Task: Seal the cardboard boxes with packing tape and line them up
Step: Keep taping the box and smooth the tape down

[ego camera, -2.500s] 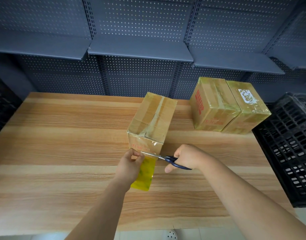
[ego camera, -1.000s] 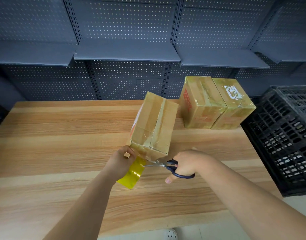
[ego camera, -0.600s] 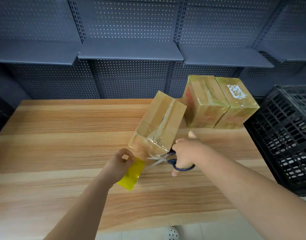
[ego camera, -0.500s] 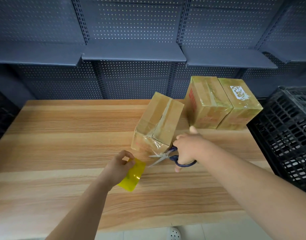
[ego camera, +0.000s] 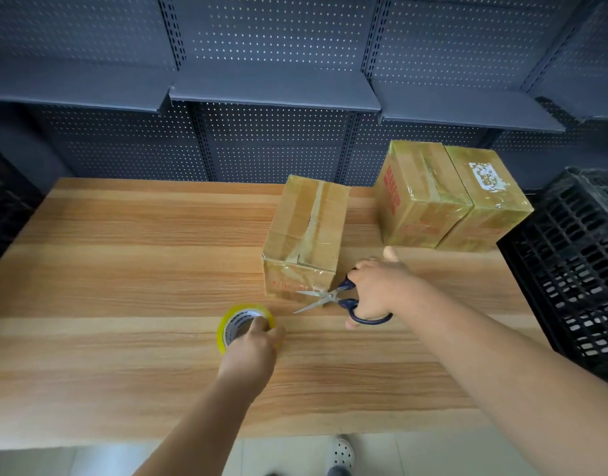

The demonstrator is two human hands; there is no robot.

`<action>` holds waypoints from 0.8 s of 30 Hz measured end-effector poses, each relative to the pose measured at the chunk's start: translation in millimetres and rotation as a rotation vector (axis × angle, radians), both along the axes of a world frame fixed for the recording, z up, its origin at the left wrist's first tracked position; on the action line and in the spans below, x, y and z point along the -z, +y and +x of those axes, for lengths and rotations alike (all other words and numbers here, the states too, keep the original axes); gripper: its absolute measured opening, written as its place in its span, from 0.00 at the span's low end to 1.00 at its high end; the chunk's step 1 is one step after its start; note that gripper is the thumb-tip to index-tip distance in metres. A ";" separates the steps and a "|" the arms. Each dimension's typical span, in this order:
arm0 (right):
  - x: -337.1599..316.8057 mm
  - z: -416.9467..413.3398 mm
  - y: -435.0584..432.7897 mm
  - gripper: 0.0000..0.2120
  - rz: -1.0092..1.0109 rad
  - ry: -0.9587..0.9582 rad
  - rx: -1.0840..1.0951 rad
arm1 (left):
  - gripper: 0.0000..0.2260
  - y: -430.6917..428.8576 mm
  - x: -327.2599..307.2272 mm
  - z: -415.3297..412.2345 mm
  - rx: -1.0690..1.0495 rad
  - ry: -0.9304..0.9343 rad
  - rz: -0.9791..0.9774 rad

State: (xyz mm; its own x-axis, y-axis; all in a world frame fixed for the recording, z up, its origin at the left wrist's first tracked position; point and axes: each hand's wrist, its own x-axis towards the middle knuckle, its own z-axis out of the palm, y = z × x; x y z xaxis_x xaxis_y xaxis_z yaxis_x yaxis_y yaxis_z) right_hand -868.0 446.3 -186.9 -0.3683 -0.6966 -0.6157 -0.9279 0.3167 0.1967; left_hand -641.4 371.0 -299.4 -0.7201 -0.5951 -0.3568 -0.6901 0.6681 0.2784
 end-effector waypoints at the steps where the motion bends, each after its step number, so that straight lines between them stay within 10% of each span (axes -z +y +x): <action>1: 0.6 0.0 0.5 0.43 -0.001 0.001 -0.003 | 0.15 3.6 1.5 -0.4 0.028 -0.033 -0.027; 12: 5.1 -1.4 9.6 0.40 -0.065 -0.053 0.047 | 0.32 5.5 -35.9 -5.7 0.201 -0.309 -0.126; 15: 8.3 -0.2 13.5 0.33 -0.078 -0.076 0.065 | 0.09 -10.3 -67.9 -18.8 0.074 0.236 -0.438; 18: 11.8 -0.6 16.7 0.30 -0.102 -0.107 0.084 | 0.11 -36.4 -87.8 -46.9 0.218 0.610 -0.605; 24: 14.2 6.0 25.1 0.23 -0.163 -0.151 0.112 | 0.22 -56.5 -83.6 -82.5 0.372 0.080 -0.259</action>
